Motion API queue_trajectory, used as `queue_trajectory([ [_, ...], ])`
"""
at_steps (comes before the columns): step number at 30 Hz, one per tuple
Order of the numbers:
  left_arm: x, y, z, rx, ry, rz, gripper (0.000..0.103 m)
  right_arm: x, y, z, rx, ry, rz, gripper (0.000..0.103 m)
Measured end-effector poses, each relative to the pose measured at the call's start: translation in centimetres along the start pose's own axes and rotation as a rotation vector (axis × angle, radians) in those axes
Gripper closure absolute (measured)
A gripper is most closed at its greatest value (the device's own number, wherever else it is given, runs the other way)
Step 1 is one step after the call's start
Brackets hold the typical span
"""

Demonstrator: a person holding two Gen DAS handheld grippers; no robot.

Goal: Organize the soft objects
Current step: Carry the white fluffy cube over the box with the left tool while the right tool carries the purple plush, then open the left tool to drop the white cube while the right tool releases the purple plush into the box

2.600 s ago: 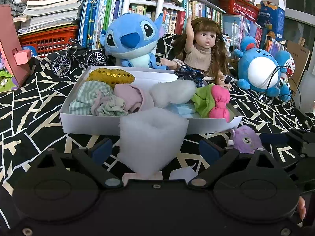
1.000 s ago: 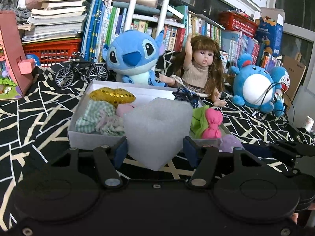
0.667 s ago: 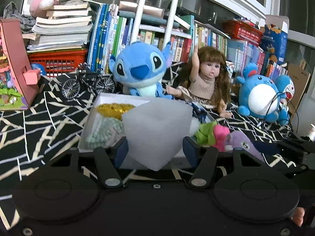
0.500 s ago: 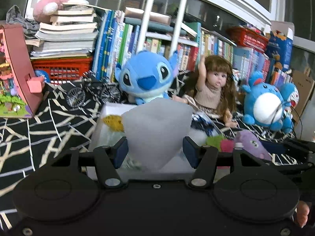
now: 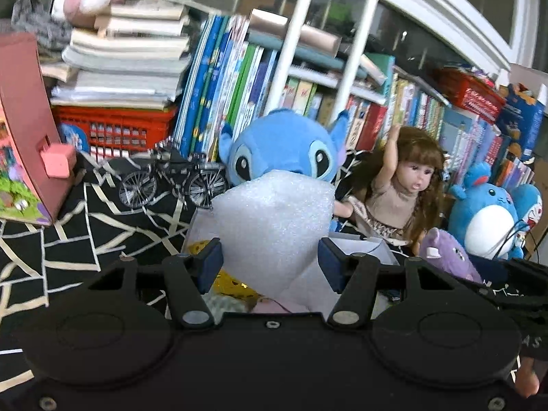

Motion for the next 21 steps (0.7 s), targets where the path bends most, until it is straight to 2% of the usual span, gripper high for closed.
queue_trajectory([
  [5,2.6,0.4,-0.9,-0.015,0.048,0.017,0.045,1.8,1.9,-1.5,0.006,0.046,0.067,0.038],
  [14,6.8,-1.8,-2.8,0.055,0.107,0.013,0.045,4.3,3.9,-4.9,-0.062,0.127,0.077,0.038],
  [21,9.6,-3.3,-4.0,0.096,0.146,0.025,0.045,5.3,3.8,-5.9,-0.059,0.139,0.072,0.038],
])
Point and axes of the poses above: each gripper's, at about its wrist camera, not at the fingertips, and x roughly the way its jaws point, y to its left, z to its top, the point moved 10 cm from there along x, roughly the way its jaws point, and after that the axes turned 10 degrees about -x, right-handed, at the moved point
